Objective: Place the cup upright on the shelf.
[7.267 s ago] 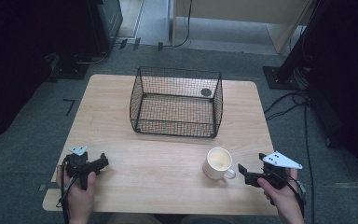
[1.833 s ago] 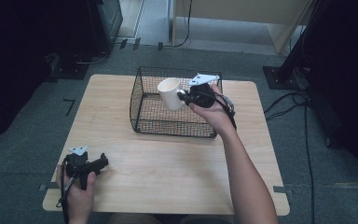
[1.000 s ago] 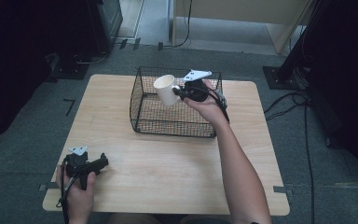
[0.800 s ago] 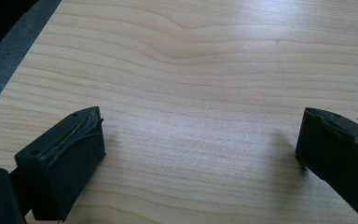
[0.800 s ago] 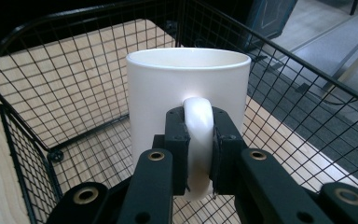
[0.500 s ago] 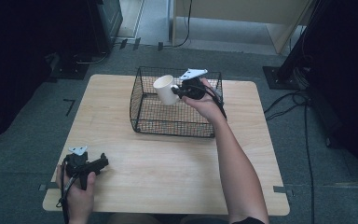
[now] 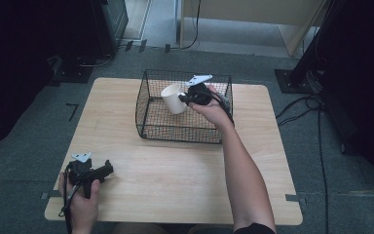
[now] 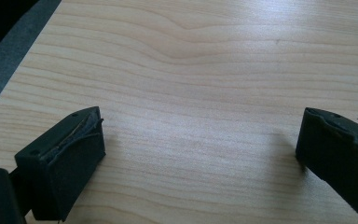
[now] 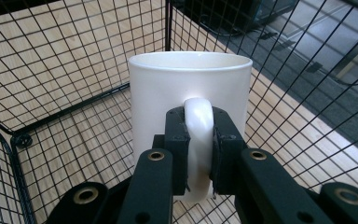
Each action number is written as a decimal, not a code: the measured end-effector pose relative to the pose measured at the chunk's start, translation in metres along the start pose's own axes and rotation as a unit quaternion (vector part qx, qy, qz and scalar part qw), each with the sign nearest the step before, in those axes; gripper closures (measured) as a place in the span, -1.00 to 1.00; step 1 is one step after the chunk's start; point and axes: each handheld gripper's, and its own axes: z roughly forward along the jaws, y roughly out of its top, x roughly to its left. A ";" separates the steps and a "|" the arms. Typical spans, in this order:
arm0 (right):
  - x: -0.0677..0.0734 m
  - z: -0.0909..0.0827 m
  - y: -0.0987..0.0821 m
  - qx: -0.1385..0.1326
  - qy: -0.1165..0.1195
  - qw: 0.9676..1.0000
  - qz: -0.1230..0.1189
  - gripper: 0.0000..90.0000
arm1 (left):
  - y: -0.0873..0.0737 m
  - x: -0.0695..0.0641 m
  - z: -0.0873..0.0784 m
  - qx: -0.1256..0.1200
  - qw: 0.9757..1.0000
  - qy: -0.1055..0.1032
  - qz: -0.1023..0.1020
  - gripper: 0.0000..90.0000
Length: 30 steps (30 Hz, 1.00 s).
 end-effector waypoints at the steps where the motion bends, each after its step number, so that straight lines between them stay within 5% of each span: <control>1: 0.000 0.001 -0.001 0.002 0.001 1.000 0.003 0.79 | 0.000 0.000 0.000 0.000 1.000 0.000 0.000 -0.97; 21: -0.002 0.001 -0.014 0.031 0.015 0.999 -0.012 0.78 | 0.000 0.000 0.000 0.000 1.000 0.000 0.000 -0.97; 30: -0.001 0.008 -0.021 0.075 0.000 0.997 -0.019 0.78 | 0.000 0.000 0.000 0.000 1.000 0.000 0.000 -0.97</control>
